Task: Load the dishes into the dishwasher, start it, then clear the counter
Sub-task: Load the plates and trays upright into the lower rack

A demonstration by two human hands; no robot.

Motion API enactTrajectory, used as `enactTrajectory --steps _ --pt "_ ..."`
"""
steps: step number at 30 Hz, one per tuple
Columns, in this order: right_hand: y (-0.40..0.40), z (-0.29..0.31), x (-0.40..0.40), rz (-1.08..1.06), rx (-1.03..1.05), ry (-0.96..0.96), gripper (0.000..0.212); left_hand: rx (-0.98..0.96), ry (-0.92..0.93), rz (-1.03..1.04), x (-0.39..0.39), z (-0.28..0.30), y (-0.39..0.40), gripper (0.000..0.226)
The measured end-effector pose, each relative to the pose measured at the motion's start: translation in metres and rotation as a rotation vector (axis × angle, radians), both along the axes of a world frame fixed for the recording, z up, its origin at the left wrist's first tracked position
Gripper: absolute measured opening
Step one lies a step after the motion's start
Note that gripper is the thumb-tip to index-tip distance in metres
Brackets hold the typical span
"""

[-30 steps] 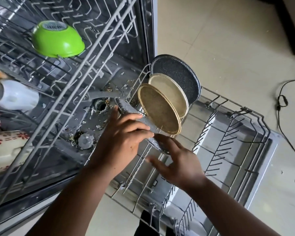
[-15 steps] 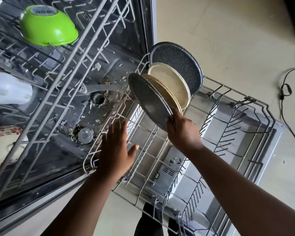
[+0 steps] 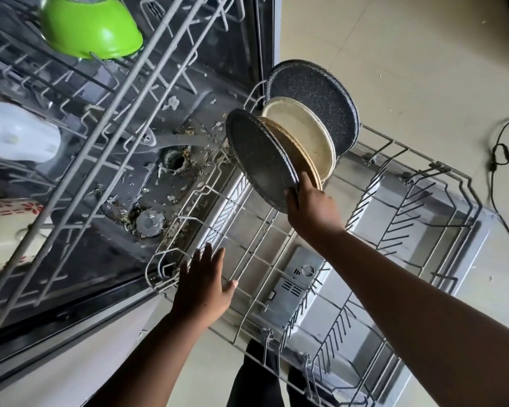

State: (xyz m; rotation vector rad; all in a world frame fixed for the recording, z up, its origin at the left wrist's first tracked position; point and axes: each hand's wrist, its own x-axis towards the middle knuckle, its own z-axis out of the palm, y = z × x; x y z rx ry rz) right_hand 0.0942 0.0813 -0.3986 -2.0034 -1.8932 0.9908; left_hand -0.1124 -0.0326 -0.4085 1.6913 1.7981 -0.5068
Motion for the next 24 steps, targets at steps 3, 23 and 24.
enactTrajectory --steps 3,23,24 --pt "-0.004 0.015 0.002 -0.029 0.074 0.036 0.024 -0.002 0.018 -0.030 0.002 0.001 -0.001 0.075" --pt "-0.027 -0.008 0.017 -0.024 0.322 0.105 0.028 -0.027 0.008 -0.037 0.004 -0.003 -0.008 0.072" --pt "-0.028 -0.009 0.018 -0.008 0.331 0.095 0.027 -0.030 0.011 -0.040 0.004 -0.004 -0.008 0.072"
